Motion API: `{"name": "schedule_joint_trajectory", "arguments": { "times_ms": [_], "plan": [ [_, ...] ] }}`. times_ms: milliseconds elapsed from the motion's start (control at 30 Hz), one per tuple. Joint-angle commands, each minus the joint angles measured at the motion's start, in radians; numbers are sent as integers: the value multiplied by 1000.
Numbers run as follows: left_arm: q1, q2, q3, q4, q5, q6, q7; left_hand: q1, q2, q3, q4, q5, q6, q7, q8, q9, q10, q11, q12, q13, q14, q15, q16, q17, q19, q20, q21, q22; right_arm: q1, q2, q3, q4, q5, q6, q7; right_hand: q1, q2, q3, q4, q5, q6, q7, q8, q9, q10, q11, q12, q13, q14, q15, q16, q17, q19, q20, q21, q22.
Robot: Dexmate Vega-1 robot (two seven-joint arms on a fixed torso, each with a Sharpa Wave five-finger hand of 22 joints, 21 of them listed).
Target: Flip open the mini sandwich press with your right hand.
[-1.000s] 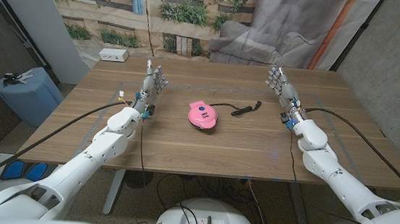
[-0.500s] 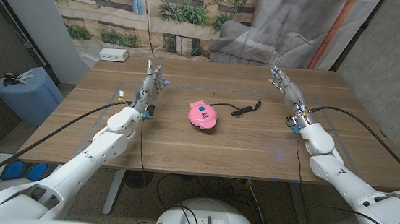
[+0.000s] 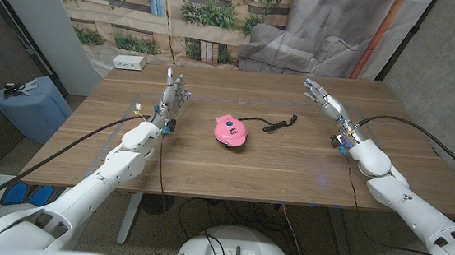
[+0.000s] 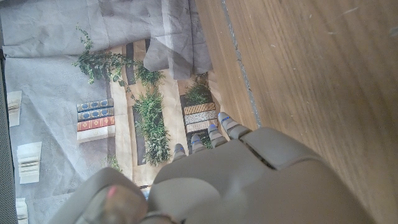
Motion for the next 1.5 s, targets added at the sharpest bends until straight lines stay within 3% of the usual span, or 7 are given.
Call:
{"name": "schedule_joint_trajectory", "arguments": {
  "times_ms": [33,733,1000,1267,1500],
  "plan": [
    [0,0,0,0,0,0,0,0,52,-7,1,4,-34,-8,5,4,-5,-1,7,2,-8,-37,3,3,3,-4,6,2,-42,-101,6,-142,-271,-117,-127,14,-10,0,-9,4,-14,-4,-4,2,-13,4,-1,4,-9,0,-1,-4,-10,-2,4,2],
    [0,0,0,0,0,0,0,0,52,-7,1,4,-34,-8,5,4,-8,2,6,2,-8,-37,3,3,4,-3,6,2,-71,-201,18,-328,-598,-150,-272,49,-31,7,-52,-2,-55,-12,-2,4,-47,-10,-1,4,-37,6,-1,-28,-36,3,3,2],
    [0,0,0,0,0,0,0,0,52,-7,1,4,-34,-8,5,4,-6,1,6,2,-7,-38,3,3,3,-3,6,2,-127,-260,32,-474,-657,-262,-264,76,-44,15,-80,-8,-77,-24,-1,5,-56,-14,1,5,-47,20,0,-41,-48,23,3,2],
    [0,0,0,0,0,0,0,0,52,-7,1,4,-36,-8,4,4,-6,-1,7,2,-7,-38,3,3,3,-3,6,2,-210,-331,61,-657,-665,-431,-214,110,-59,24,-115,-13,-119,-37,-2,6,-79,-14,1,7,-68,41,1,-56,-61,53,5,2],
    [0,0,0,0,0,0,0,0,52,-7,1,4,-35,-8,5,4,-6,-1,7,2,-7,-37,3,3,3,-3,6,2,-274,-370,83,-776,-716,-536,-229,138,-69,33,-144,-12,-151,-49,-1,7,-87,-9,4,8,-77,61,4,-67,-62,77,9,3]
  ]
}}
